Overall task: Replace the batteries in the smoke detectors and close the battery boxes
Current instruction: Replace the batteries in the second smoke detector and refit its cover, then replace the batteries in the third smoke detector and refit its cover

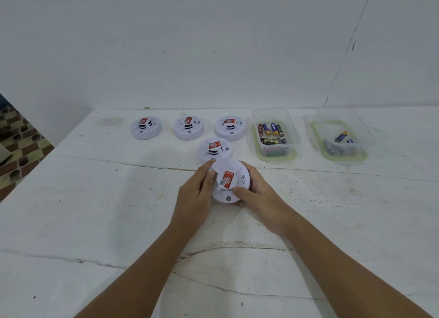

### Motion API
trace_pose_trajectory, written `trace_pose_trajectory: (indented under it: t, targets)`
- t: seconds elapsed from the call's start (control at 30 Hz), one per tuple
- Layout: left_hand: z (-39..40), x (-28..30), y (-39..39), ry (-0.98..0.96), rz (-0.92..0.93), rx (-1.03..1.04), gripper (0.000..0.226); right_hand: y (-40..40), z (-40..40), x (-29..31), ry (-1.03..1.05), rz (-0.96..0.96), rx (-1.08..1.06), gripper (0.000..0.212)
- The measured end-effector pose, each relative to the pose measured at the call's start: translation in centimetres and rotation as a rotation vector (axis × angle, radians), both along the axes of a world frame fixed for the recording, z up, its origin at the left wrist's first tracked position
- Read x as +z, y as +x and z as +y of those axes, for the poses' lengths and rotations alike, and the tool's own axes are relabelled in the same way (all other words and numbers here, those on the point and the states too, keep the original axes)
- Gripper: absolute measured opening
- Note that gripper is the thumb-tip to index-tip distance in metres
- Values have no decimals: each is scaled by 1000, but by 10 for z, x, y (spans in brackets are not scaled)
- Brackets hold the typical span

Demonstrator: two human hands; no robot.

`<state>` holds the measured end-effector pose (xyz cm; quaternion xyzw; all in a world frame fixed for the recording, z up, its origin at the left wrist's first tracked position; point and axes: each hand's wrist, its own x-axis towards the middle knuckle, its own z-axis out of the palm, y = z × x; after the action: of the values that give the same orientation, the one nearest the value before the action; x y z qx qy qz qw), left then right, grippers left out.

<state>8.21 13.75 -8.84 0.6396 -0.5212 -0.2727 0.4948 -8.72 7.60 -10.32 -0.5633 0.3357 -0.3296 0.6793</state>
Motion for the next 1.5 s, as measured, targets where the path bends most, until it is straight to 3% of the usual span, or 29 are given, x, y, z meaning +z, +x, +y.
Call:
trace_pose_trajectory:
  t: [0.2, 0.37, 0.57, 0.67, 0.83, 0.93, 1.13, 1.3, 1.4, 1.5]
  targets:
    - [0, 1, 1, -7, 3, -4, 35, 0, 3, 4, -11, 17, -10, 66]
    - [-1, 2, 5, -31, 79, 17, 32, 2, 11, 9, -162, 155, -35, 101]
    - [13, 5, 41, -28, 131, 60, 28, 39, 22, 8, -414, 229, -88, 88]
    - [17, 8, 73, -11, 157, 150, 25, 75, 21, 6, -503, 317, -92, 94]
    - [-1, 16, 127, 87, 174, 226, 25, 135, 0, 14, -506, 452, -34, 104]
    - [-23, 23, 152, 198, 201, 157, 29, 165, -27, 4, -503, 518, -29, 96]
    - [-61, 23, 183, 371, 45, 87, 26, 186, -47, 8, -564, 711, -80, 41]
    - [-73, 23, 193, 450, -336, 83, 31, 197, -42, 8, -571, 780, -98, 59]
    - [-78, 25, 201, 505, -402, 76, 40, 199, -35, 13, -529, 768, -153, 59]
    - [-85, 27, 208, 416, -419, 131, 43, 204, -32, 18, -555, 728, -236, 66]
